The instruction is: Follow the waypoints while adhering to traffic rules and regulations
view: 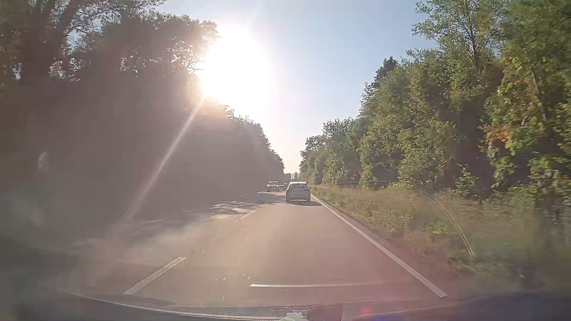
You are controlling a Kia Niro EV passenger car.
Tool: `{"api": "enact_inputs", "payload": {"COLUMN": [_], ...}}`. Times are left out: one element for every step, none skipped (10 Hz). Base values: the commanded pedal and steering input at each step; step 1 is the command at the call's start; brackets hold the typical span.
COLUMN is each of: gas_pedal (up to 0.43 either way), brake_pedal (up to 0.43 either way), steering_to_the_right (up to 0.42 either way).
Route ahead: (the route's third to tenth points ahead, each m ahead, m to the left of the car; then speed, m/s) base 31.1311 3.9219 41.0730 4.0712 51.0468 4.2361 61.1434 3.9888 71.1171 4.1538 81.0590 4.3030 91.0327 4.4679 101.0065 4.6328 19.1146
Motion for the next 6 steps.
{"api": "enact_inputs", "payload": {"gas_pedal": [0.118, 0.118, 0.118, 0.118, 0.118, 0.118], "brake_pedal": [0.000, 0.000, 0.000, 0.000, 0.000, 0.000], "steering_to_the_right": [0.001, 0.000, 0.000, 0.000, 0.000, 0.000]}}
